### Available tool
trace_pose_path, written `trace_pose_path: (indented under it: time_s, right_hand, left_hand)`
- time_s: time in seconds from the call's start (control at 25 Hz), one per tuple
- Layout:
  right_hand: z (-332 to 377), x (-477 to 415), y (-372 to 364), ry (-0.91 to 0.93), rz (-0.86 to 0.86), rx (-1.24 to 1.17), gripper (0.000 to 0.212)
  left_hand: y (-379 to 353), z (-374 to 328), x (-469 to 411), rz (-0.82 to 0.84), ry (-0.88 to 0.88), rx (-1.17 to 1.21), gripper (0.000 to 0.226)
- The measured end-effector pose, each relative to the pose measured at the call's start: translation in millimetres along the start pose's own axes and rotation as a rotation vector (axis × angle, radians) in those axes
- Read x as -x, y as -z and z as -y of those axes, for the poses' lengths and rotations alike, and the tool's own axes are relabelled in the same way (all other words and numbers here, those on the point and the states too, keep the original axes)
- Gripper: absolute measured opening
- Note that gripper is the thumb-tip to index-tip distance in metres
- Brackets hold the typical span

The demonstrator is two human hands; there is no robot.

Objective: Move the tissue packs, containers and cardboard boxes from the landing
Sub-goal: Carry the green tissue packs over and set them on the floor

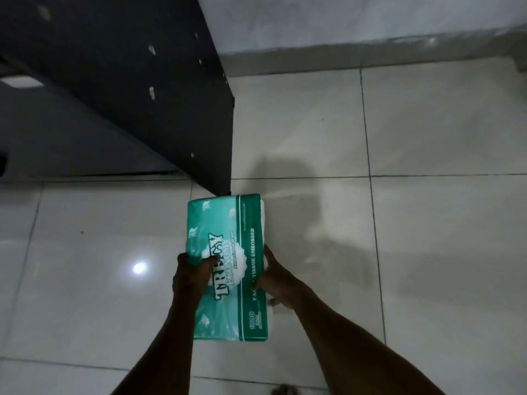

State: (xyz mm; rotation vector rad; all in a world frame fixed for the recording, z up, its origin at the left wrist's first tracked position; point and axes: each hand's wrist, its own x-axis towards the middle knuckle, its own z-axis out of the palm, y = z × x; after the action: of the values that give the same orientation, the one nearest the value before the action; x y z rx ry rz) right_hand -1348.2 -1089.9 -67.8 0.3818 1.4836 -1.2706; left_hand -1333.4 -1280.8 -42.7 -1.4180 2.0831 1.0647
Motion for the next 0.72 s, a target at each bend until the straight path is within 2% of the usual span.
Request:
trace_pose_path:
  time_s: [0.08,0.2,0.28,0.44,0.6,0.72]
  right_hand:
    - [-3.3,-3.7,-23.8,0.053,0.027,-0.017,0.102]
    - [-4.4,2.8,-51.1,0.107,-0.047,0.022,0.105]
    - [-9.0,13.8,-57.0,0.086,-0.177,0.048,0.094]
    - [-26.4,54.7,-34.7,0.101,-0.348,-0.052,0.085]
    - [-72.4,128.9,22.2,0.078,-0.538,-0.243,0.076]
    - [-125.9,200.9,78.6,0.07,-0.679,-0.271,0.076]
  left_hand:
    - [15.5,2.6,2.6,-0.076,-0.049,-0.016,0.072]
    - [31.0,10.4,8.0,-0.111,-0.185,-0.127,0.079]
    - [30.7,13.2,19.7,-0.026,-0.227,-0.139,0.078]
    - [9.4,16.8,64.2,0.118,-0.26,-0.158,0.073]
    - [-30.8,17.0,141.0,0.266,-0.319,-0.22,0.074]
    - [-76.9,9.6,218.6,0.347,-0.434,-0.298,0.072]
